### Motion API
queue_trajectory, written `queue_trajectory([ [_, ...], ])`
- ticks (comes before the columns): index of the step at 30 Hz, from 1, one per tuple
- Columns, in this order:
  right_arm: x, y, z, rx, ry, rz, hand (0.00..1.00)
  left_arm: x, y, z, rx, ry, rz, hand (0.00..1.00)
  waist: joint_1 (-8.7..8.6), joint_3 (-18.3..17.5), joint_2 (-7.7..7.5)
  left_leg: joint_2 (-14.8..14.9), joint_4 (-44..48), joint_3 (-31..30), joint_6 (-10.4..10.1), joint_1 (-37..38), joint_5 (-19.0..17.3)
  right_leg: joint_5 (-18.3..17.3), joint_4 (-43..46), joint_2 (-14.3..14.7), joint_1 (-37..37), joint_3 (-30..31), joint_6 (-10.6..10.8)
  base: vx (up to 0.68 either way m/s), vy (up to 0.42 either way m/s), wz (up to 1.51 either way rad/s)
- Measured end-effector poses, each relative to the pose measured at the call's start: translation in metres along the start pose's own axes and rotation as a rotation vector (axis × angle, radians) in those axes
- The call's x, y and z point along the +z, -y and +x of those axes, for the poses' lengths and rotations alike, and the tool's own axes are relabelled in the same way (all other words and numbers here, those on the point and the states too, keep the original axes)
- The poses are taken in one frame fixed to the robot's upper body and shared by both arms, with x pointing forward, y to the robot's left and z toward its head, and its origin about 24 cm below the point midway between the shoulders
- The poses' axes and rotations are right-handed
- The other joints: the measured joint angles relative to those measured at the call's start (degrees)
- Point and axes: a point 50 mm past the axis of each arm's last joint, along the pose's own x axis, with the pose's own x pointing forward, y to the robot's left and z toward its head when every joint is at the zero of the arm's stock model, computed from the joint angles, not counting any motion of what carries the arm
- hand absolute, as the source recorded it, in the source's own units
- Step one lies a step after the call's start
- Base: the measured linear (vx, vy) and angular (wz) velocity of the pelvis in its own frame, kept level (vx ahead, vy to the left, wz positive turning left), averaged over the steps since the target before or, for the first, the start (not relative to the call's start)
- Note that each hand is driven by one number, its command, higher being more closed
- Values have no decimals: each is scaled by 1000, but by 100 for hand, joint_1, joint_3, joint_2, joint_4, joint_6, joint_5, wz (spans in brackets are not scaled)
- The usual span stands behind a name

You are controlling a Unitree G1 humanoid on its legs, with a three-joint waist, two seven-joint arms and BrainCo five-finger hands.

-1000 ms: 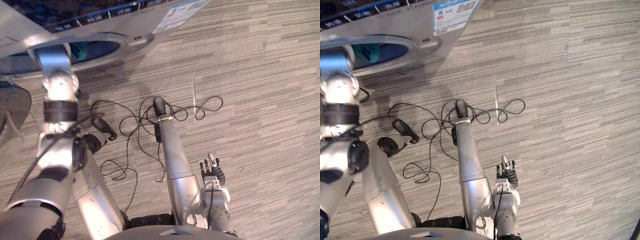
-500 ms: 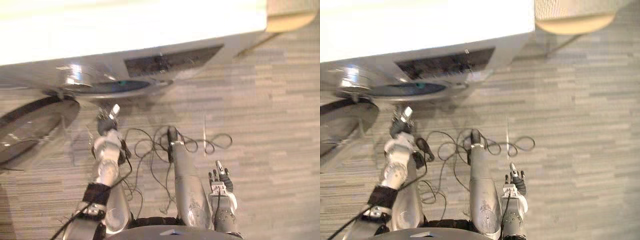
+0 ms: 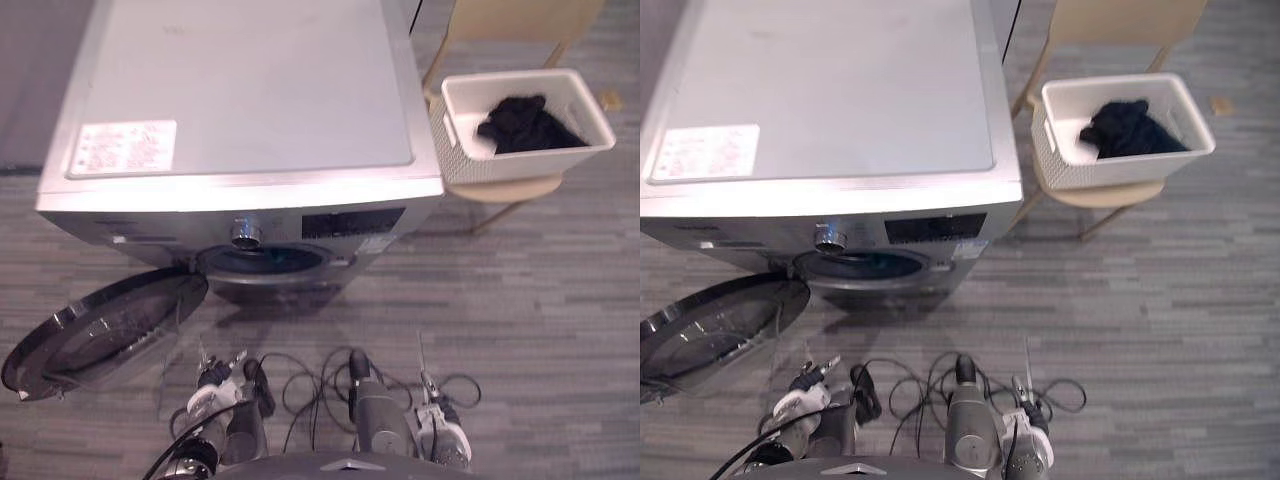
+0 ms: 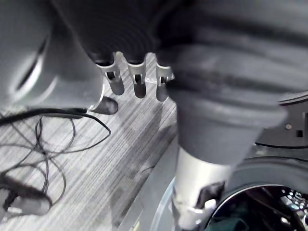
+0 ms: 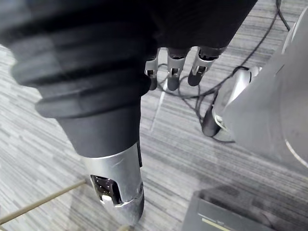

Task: Pick up the laundry basket with both hands and put the clothes into the washing machine.

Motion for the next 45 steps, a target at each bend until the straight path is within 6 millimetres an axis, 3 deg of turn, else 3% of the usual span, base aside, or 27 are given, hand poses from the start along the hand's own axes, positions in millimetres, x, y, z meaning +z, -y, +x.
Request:
queue_trajectory([
  [2,-6,19,1,-80,-29,-18,0,-13,-15,-2,47,-40,103,0,4,-310,-17,-126,-491,42,-36,417,186,92,-365,-51,352,-55,-8,17,-22,5],
  [7,-13,38,1,-145,-78,-28,0,-29,-27,-5,82,-104,216,0,2,-641,-67,-346,-1541,203,-84,1120,654,244,-763,-72,734,-45,-35,-8,-7,-7],
  [10,-15,32,2,-133,-92,-11,0,-29,-26,-4,81,-106,243,0,7,-684,-155,-376,-1870,472,-101,1355,805,419,-946,19,773,121,-59,-33,0,-39],
  [14,-22,23,1,-102,-101,-8,0,-26,-23,-3,51,-103,284,0,-18,-726,-347,-320,-1863,964,-191,1424,744,657,-1164,141,633,490,-163,-44,-20,-67],
  [15,-24,22,0,-95,-107,-3,0,-24,-22,-2,36,-95,327,0,-16,-698,-402,-238,-1700,1146,-210,1448,652,629,-1142,145,575,458,-294,-27,-42,-80],
  [16,-25,21,-1,-86,-107,3,0,-23,-21,-2,22,-91,353,0,22,-668,-428,-125,-1434,1371,-208,1533,549,513,-1081,65,573,143,-605,-7,-35,-98],
  [18,-25,24,-1,-88,-106,3,0,-24,-24,-2,23,-97,379,0,25,-652,-398,128,-922,1604,-304,1732,264,533,-725,-180,613,-776,-935,23,-17,-85],
  [21,-27,32,-3,-109,-112,-13,0,-21,-28,-1,25,-96,403,0,-76,-638,-338,362,-518,1437,-504,1782,-11,593,-665,-12,748,-854,-806,23,-80,-22],
  [23,-25,32,-1,-112,-114,-23,0,-22,-29,-1,20,-110,439,0,-79,-627,-316,335,-602,1333,-567,1816,-77,438,-633,-94,675,-1035,-820,-31,-28,-30],
  [25,-24,40,0,-143,-131,-64,0,-26,-34,-2,20,-129,480,0,-68,-618,-338,348,-621,1365,-635,1820,-168,498,-679,-121,655,-1245,-782,-14,9,-33],
  [26,-26,41,2,-152,-153,-85,0,-23,-39,-1,32,-125,486,0,-45,-611,-362,352,-638,1349,-696,1818,-229,598,-853,-88,683,-1267,-630,14,-18,-38],
  [29,-30,46,2,-184,-189,-102,0,-20,-56,-1,75,-140,497,0,-24,-554,-323,411,-713,1275,-807,1879,-238,738,-947,-24,692,-1475,-444,89,-15,-46],
  [31,-31,49,2,-198,-208,-104,0,-17,-69,-2,123,-149,493,0,-105,-490,-310,617,-565,1307,-918,2068,-133,562,-636,130,686,-1445,-384,161,-67,-34],
  [32,-34,54,1,-215,-220,-107,0,-15,-77,-3,151,-147,475,0,-92,-481,-337,801,-225,1192,-1068,2113,-68,399,-429,238,710,-1373,-416,255,-231,-32],
  [33,-33,57,0,-222,-218,-107,0,-15,-80,-3,165,-144,447,0,-152,-453,-290,1083,331,1036,-1070,2024,-31,294,-302,372,857,-1377,-438,265,-272,-25],
  [34,-32,57,1,-224,-214,-100,0,-14,-79,-3,167,-138,424,0,-183,-424,-259,1253,696,1007,-923,1938,22,234,-249,438,926,-1377,-486,240,-335,-21],
  [35,-31,58,1,-228,-211,-87,0,-12,-76,-3,168,-125,389,0,-178,-406,-281,1514,1510,944,-227,1681,302,100,-93,501,979,-1296,-585,161,-270,-40],
  [36,-29,58,1,-225,-201,-84,0,-14,-71,-3,162,-119,353,0,-133,-352,-345,1591,2189,619,330,1409,825,-37,7,494,1093,-1124,-691,159,-240,-60],
  [37,-28,58,1,-222,-194,-87,0,-16,-67,-3,153,-120,336,0,-93,-340,-373,1552,2541,391,242,1301,694,-106,39,472,1146,-1002,-767,158,-135,-87],
  [39,-7,50,8,-181,-124,-147,0,-24,-44,-4,99,-104,296,0,-34,-219,-55,843,3178,-316,-225,681,-341,-393,110,535,1138,-594,-1091,148,-7,-92],
  [41,-4,43,10,-146,-114,-189,0,-28,-41,-6,94,-110,272,0,-14,-155,73,317,2926,-307,-57,464,-716,-457,94,577,1289,-392,-1055,177,25,-64],
  [42,-9,42,7,-131,-124,-225,0,-29,-43,-7,99,-101,259,0,22,-145,64,17,2567,-331,-13,341,-849,-543,114,592,1412,-305,-1072,252,41,-52],
  [45,-11,26,9,-68,-124,-306,0,-27,-42,-8,105,-79,213,0,160,-126,28,-640,1358,-774,116,134,-788,-768,237,593,1525,-40,-1051,208,79,-48],
])
